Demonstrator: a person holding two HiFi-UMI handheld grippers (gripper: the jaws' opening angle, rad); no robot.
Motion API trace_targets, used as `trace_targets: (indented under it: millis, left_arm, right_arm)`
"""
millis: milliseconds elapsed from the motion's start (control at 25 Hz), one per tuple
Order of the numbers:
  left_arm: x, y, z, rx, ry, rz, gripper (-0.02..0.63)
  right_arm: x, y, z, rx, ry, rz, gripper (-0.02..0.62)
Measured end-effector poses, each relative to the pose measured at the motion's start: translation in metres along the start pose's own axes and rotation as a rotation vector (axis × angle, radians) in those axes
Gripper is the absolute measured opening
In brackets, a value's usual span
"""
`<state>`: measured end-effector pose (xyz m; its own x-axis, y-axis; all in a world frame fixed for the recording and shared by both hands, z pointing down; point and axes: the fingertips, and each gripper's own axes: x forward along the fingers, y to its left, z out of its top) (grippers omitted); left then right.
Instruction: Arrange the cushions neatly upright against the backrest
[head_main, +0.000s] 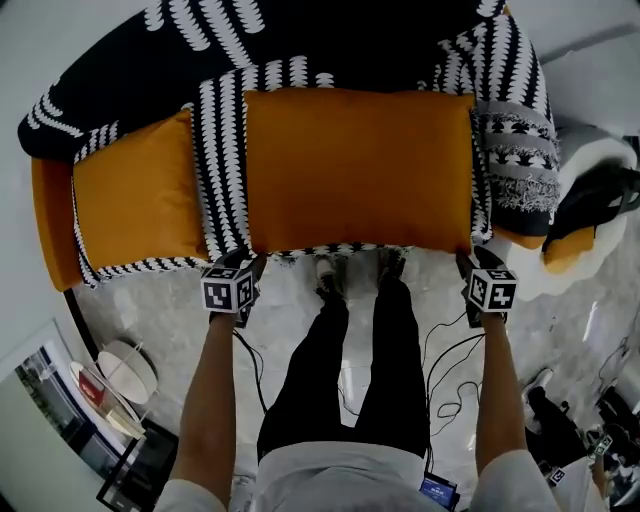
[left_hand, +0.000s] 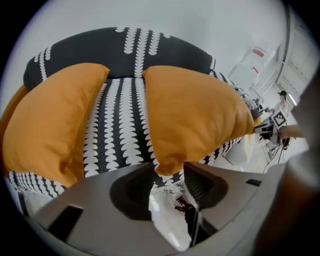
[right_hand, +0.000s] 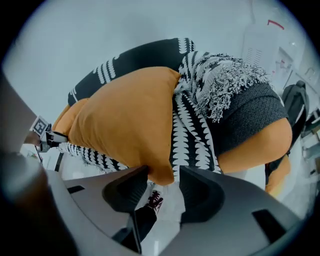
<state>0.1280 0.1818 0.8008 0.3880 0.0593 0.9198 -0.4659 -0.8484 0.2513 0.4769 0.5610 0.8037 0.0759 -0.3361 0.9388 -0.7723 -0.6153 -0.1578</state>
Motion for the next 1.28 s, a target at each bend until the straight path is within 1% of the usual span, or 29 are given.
trace_targets:
  millis: [80, 200, 240, 280, 320, 360, 400, 440, 520, 600, 720, 880, 1040, 1160, 1280]
  left_arm:
    - [0.007, 0.006, -0.008, 0.018, 0.023, 0.008, 0.207]
    - [0.016, 0.007, -0.008, 0.015, 0.013, 0.008, 0.207]
    - [0.02, 0.006, -0.008, 0.013, 0.013, 0.007, 0.207]
    - [0.023, 0.006, -0.009, 0.015, 0.018, 0.008, 0.203]
    - [0.025, 0.005, -0.01, 0.018, 0.021, 0.013, 0.184]
    - [0.025, 0.005, -0.009, 0.019, 0.018, 0.021, 0.148]
    - [0.024, 0.005, -0.008, 0.016, 0.013, 0.031, 0.126]
    - [0.022, 0.005, -0.007, 0.009, 0.01, 0.04, 0.112]
    - [0.019, 0.003, -0.009, -0.007, 0.011, 0.046, 0.095]
    - [0.016, -0.001, -0.008, -0.006, 0.011, 0.041, 0.092]
    - [0.008, -0.006, -0.003, 0.026, 0.011, 0.026, 0.091]
    - [-0.004, -0.01, 0.009, 0.048, -0.001, 0.0, 0.089]
    - [-0.027, -0.01, 0.026, 0.077, -0.019, -0.022, 0.087]
    - [-0.042, -0.017, 0.042, 0.107, -0.029, -0.05, 0.087]
    - [-0.056, -0.019, 0.061, 0.138, -0.026, -0.063, 0.086]
  right_arm:
    - [0.006, 0.002, 0.0, -0.018, 0.002, -0.019, 0.179]
    - [0.014, 0.002, 0.0, -0.037, 0.006, -0.039, 0.178]
    - [0.016, 0.003, 0.0, -0.049, 0.011, -0.037, 0.167]
    - [0.017, 0.005, 0.0, -0.06, 0.015, -0.035, 0.13]
    - [0.017, 0.008, 0.0, -0.065, 0.014, -0.036, 0.104]
    - [0.017, 0.011, 0.001, -0.059, 0.008, -0.04, 0.07]
    - [0.016, 0.014, 0.002, -0.044, 0.0, -0.045, 0.044]
    - [0.015, 0.017, 0.003, -0.023, -0.006, -0.051, 0.035]
    - [0.011, 0.022, 0.003, 0.003, -0.007, -0.062, 0.032]
    - [0.005, 0.024, 0.005, -0.019, 0.008, -0.078, 0.032]
    - [-0.006, 0.026, 0.012, -0.063, 0.026, -0.098, 0.032]
    - [-0.022, 0.033, 0.027, -0.056, 0.01, -0.109, 0.031]
    - [-0.045, 0.042, 0.057, -0.087, -0.006, -0.121, 0.029]
    - [-0.067, 0.04, 0.08, -0.079, -0.029, -0.138, 0.029]
    - [-0.075, 0.043, 0.105, -0.078, -0.043, -0.116, 0.029]
